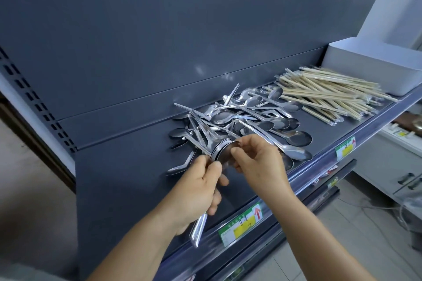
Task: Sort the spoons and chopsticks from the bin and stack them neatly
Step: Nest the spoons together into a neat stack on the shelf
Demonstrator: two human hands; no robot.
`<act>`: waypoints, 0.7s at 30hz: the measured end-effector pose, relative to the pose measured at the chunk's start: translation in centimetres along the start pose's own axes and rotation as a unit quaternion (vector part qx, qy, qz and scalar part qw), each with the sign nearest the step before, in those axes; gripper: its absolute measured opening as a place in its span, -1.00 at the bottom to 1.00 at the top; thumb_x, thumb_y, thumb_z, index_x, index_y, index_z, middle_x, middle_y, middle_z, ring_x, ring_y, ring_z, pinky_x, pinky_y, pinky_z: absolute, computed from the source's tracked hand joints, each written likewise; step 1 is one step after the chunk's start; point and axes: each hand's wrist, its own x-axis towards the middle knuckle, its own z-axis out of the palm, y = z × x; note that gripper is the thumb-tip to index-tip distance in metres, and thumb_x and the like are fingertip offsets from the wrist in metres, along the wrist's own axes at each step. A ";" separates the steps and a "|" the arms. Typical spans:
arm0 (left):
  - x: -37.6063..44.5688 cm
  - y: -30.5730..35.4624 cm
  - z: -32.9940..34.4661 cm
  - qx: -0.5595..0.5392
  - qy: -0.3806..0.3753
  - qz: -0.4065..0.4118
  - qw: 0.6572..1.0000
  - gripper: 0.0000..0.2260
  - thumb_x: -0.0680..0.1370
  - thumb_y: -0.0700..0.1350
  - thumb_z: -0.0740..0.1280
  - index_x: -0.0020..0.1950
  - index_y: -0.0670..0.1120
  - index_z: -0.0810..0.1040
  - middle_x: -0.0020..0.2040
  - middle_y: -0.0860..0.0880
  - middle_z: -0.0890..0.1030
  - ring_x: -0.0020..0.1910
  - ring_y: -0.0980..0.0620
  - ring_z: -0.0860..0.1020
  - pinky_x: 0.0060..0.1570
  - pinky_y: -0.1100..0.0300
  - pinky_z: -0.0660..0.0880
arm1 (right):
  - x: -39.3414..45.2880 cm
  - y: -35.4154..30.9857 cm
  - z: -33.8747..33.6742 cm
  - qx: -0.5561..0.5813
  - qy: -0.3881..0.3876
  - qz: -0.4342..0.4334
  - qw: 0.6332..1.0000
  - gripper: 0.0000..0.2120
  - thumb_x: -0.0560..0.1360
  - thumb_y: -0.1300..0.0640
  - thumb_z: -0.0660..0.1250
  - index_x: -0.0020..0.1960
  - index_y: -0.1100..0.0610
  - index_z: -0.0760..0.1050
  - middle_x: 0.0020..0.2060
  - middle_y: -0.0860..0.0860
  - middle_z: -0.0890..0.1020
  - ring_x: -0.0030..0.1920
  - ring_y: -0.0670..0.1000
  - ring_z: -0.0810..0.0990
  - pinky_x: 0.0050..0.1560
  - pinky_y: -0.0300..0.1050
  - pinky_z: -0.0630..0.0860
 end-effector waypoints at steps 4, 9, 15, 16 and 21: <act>0.4 0.0 0.2 0.033 0.014 0.008 0.999 -0.86 0.64 -0.16 0.05 0.02 -0.12 0.39 -0.20 -0.06 0.48 -0.52 0.10 0.31 -0.50 0.22 0.31 | 0.0 0.1 -1.1 -0.080 0.009 -0.042 0.996 -0.95 0.47 -0.01 0.34 -0.15 -0.06 0.55 -0.39 -0.18 0.57 -0.40 -0.23 0.48 -0.34 -0.36 0.37; 1.3 0.5 0.5 0.039 0.023 -0.008 0.999 -0.83 0.63 -0.13 0.02 -0.12 -0.08 0.32 -0.29 -0.01 0.38 -0.52 0.08 0.20 -0.50 0.19 0.14 | 0.1 1.6 -5.1 -0.294 0.074 -0.005 0.953 -0.66 0.47 -0.09 0.33 0.20 -0.03 0.42 0.07 -0.04 0.44 -0.05 0.02 0.51 -0.08 -0.12 0.40; 2.4 1.2 1.6 0.071 -0.009 0.029 0.997 -0.87 0.59 -0.15 0.00 -0.12 -0.16 0.24 -0.23 -0.09 0.21 -0.38 -0.01 0.09 -0.38 0.04 0.01 | 0.4 3.1 -6.9 -0.357 0.025 0.053 0.932 -0.63 0.48 -0.02 0.31 0.24 0.06 0.39 0.03 0.01 0.54 0.05 0.08 0.51 -0.11 -0.13 0.36; 2.7 1.3 1.8 0.072 -0.015 0.032 0.997 -0.87 0.58 -0.17 -0.01 -0.09 -0.18 0.26 -0.23 -0.09 0.22 -0.42 0.02 0.10 -0.39 0.06 0.01 | 0.5 3.2 -6.9 -0.352 0.027 0.054 0.934 -0.68 0.49 0.04 0.30 0.21 0.07 0.41 0.00 0.00 0.56 0.03 0.08 0.52 -0.12 -0.14 0.37; 3.4 1.8 2.5 0.091 -0.025 0.049 0.994 -0.87 0.58 -0.19 0.00 -0.13 -0.08 0.27 -0.26 -0.08 0.27 -0.46 0.05 0.15 -0.43 0.11 0.05 | 0.7 3.7 -7.2 -0.357 0.040 0.053 0.932 -0.76 0.47 -0.03 0.31 0.08 0.05 0.46 0.01 -0.01 0.52 -0.07 0.06 0.50 -0.16 -0.14 0.31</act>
